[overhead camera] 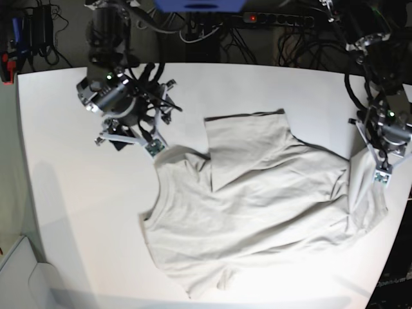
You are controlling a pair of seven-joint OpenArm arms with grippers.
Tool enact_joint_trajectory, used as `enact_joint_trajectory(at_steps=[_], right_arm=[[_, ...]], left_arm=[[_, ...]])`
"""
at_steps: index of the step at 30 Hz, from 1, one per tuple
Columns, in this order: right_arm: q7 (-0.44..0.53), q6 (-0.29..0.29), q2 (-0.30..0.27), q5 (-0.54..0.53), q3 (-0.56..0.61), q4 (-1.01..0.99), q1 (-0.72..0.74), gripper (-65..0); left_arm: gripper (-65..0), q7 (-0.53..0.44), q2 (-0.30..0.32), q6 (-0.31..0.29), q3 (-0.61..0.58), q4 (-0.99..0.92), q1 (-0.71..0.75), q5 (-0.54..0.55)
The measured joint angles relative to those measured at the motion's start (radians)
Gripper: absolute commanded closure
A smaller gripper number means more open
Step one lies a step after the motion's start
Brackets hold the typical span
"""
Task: Layout the t-shirt on the table in an organized manner, then fold the t-shirt properly
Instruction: 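Lower the shirt onto the table, right gripper releasing its corner, then move the right gripper onto the shirt's shoulder and grasp the fabric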
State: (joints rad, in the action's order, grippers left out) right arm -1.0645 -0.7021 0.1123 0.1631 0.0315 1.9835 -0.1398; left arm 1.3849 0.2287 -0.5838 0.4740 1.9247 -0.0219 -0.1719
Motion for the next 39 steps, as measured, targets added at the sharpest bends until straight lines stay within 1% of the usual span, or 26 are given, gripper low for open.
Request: enact_joint_trajectory(at_steps=[1, 2, 3, 4, 6, 10, 12, 15, 16, 19, 20, 22, 25, 28, 30, 33, 35, 37, 39], right_arm=[[-0.002, 0.0, 0.002, -0.004, 0.0, 0.001, 0.005, -42.1], [-0.023, 0.0, 0.002, -0.003, 0.001, -0.001, 0.01, -42.1], [-0.051, 0.0, 0.003, -0.005, 0.001, -0.004, 0.015, -42.1], [-0.101, 0.0, 0.004, -0.001, 0.004, -0.007, 0.026, -42.1], [-0.162, 0.0, 0.003, 0.0, 0.017, -0.013, 0.055, -42.1], [-0.18, 0.0, 0.002, -0.004, 0.022, -0.013, 0.074, -42.1], [-0.227, 0.0, -0.003, -0.002, 0.039, -0.018, 0.072, -42.1], [-0.226, 0.0, -0.044, -0.006, 0.099, -0.022, 0.093, -42.1], [-0.226, 0.0, -0.047, -0.005, 0.114, -0.023, 0.108, -42.1], [-0.22, 0.0, -0.043, -0.006, 0.137, -0.023, 0.116, -42.1], [-0.231, 0.0, -0.034, -0.006, 0.138, -0.023, 0.111, -42.1], [-0.286, 0.0, -0.008, -0.006, 0.135, -0.023, 0.106, -42.1], [-0.327, 0.0, 0.017, -0.006, 0.136, -0.024, 0.134, -42.2], [-0.328, 0.0, 0.037, -0.006, 0.166, -0.027, 0.163, -42.2], [-0.332, 0.0, 0.038, -0.013, 0.203, -0.058, 0.171, -42.2], [-0.333, 0.0, 0.037, -0.01, 0.241, -0.164, 0.227, -42.2], [-0.318, 0.0, 0.038, -0.014, 0.243, -0.256, 0.269, -42.2], [-0.322, 0.0, 0.037, -0.008, 0.241, -0.33, 0.286, -42.2], [-0.289, 0.0, 0.035, -0.006, 0.245, -0.369, 0.288, -42.2]], left_arm=[[0.0, -0.008, 0.001, 0.0, 0.0, 0.0, 0.008, -0.001], [0.0, -0.028, 0.001, 0.0, 0.0, 0.001, 0.018, -0.002], [0.0, -0.046, 0.002, 0.0, 0.0, 0.001, 0.028, -0.001], [0.0, -0.058, 0.001, 0.0, -0.002, 0.001, 0.04, -0.003], [0.0, -0.058, 0.0, 0.0, 0.0, 0.0, 0.056, -0.005], [0.0, -0.06, -0.005, 0.0, 0.0, 0.0, 0.054, -0.002], [0.0, -0.058, -0.005, 0.0, 0.0, 0.001, 0.055, -0.003], [0.0, -0.058, -0.006, 0.0, 0.0, 0.001, 0.055, -0.002], [0.0, -0.058, -0.007, 0.0, 0.0, 0.001, 0.055, -0.003], [0.0, -0.058, -0.008, 0.0, 0.0, 0.001, 0.055, 0.0], [0.0, -0.058, -0.008, 0.0, 0.0, 0.001, 0.055, 0.0], [0.0, -0.058, -0.008, 0.0, 0.0, 0.001, 0.055, 0.0], [0.0, -0.058, -0.007, 0.0, 0.0, 0.001, 0.055, 0.0], [0.0, -0.058, -0.008, 0.0, 0.0, 0.001, 0.055, 0.0], [0.0, -0.058, -0.007, 0.0, 0.0, 0.0, 0.055, 0.0], [0.0, -0.058, -0.008, 0.0, 0.001, 0.0, 0.055, 0.0], [0.0, -0.063, -0.007, 0.0, 0.0, 0.0, 0.059, -0.001], [0.0, -0.099, -0.007, 0.0, -0.001, 0.0, 0.077, 0.001], [0.0, -0.172, -0.007, 0.0, 0.0, -0.004, 0.111, 0.0]])
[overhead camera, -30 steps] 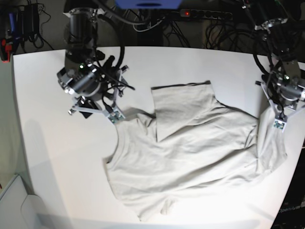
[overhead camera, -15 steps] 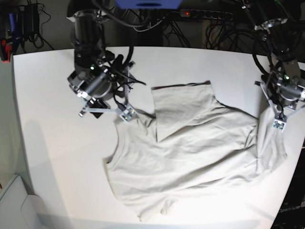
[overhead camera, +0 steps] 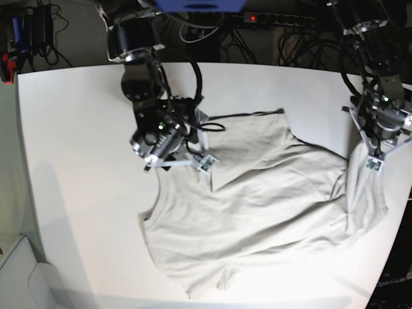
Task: Layout the t-shirt on the table in an organized manner, then fold the t-shirt properly
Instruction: 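Move the right gripper onto the shirt's shoulder and grasp the fabric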
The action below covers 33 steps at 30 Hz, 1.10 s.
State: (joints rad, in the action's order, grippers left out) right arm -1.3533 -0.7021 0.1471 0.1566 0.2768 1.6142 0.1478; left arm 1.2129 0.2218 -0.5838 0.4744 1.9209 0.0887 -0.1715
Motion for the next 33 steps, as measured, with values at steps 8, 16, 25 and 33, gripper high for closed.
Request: enact_joint_trajectory(at_steps=[8, 16, 25, 33], right_arm=[[0.135, 0.0, 0.004, -0.047, 0.062, 0.008, 0.006, -42.2], [0.188, 0.003, 0.0, -0.16, 0.057, -0.103, 0.108, -42.2], [0.357, 0.003, 0.0, -0.19, 0.057, -0.297, 0.154, -42.2], [0.429, 0.003, 0.0, -0.181, -0.042, -0.453, 0.229, -42.2]], left_arm=[[0.0, -0.086, -0.025, -0.004, -0.003, -0.004, 0.045, -0.001], [0.0, -0.071, -0.025, -0.004, -0.003, -0.002, 0.045, -0.008], [0.0, -0.07, -0.025, -0.004, -0.003, 0.0, 0.047, -0.009], [0.0, -0.074, -0.026, -0.004, -0.006, 0.0, 0.044, -0.01]])
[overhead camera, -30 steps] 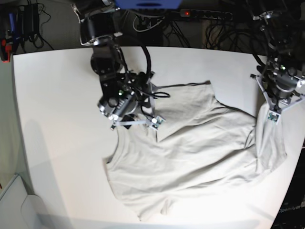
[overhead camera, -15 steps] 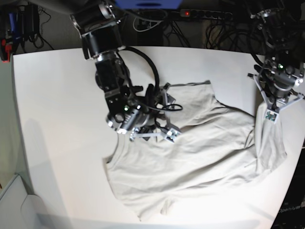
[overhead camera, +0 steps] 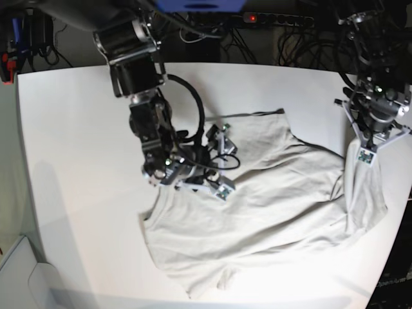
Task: Layout the t-shirt on the table in an organized manner, then fold the t-shirt properly
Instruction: 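Move the right gripper onto the shirt's shoulder and grasp the fabric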
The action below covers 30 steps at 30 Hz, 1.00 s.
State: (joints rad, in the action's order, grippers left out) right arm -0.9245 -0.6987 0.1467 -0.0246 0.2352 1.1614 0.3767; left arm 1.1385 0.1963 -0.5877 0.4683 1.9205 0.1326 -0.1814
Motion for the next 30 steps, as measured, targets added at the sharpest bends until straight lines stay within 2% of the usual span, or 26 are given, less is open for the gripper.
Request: enact_joint_trajectory(at_steps=[5, 13, 19, 30], right_arm=[[0.027, 0.0, 0.001, -0.006, -0.021, -0.047, 0.05, -42.2], [0.032, 0.0, 0.001, -0.006, -0.021, -0.092, 0.048, -42.2], [0.097, 0.0, -0.019, -0.01, -0.022, -0.135, 0.038, -42.2], [0.106, 0.0, -0.018, -0.01, -0.018, -0.135, 0.029, -41.8]], left_arm=[[0.0, -0.006, 0.0, 0.0, -0.001, -0.002, 0.0, 0.003], [0.0, -0.006, 0.0, 0.0, -0.001, -0.002, -0.006, 0.003], [0.0, -0.007, 0.0, 0.0, -0.001, -0.003, -0.008, 0.003], [0.0, -0.006, 0.0, 0.0, -0.001, -0.003, -0.008, 0.006]])
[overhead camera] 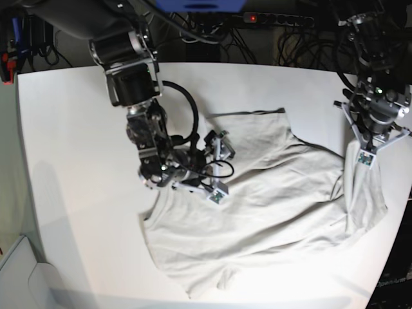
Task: Layout the t-shirt on the table in an organized manner, then fold the t-shirt properly
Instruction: 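Move the right gripper onto the shirt's shoulder and grasp the fabric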
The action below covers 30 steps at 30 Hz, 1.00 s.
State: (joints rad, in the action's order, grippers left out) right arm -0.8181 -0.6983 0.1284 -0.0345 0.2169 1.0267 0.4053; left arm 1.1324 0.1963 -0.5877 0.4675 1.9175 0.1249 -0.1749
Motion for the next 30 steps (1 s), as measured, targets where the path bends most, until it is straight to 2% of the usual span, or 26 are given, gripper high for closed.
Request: enact_joint_trajectory(at_steps=[16, 19, 30], right_arm=[[0.006, 0.0, 0.002, -0.002, -0.003, 0.001, -0.006, -42.3], [-0.035, 0.0, 0.004, -0.016, -0.003, 0.003, -0.005, -42.2], [-0.046, 0.0, 0.005, -0.019, -0.003, 0.005, -0.005, -41.9]], left_arm=[[0.0, 0.0, 0.0, 0.0, 0.0, 0.0, 0.0, 0.0], [0.0, 0.0, 0.0, 0.0, 0.0, 0.0, 0.0, 0.0], [0.0, -0.001, 0.0, 0.0, 0.0, 0.0, 0.0, 0.0]])
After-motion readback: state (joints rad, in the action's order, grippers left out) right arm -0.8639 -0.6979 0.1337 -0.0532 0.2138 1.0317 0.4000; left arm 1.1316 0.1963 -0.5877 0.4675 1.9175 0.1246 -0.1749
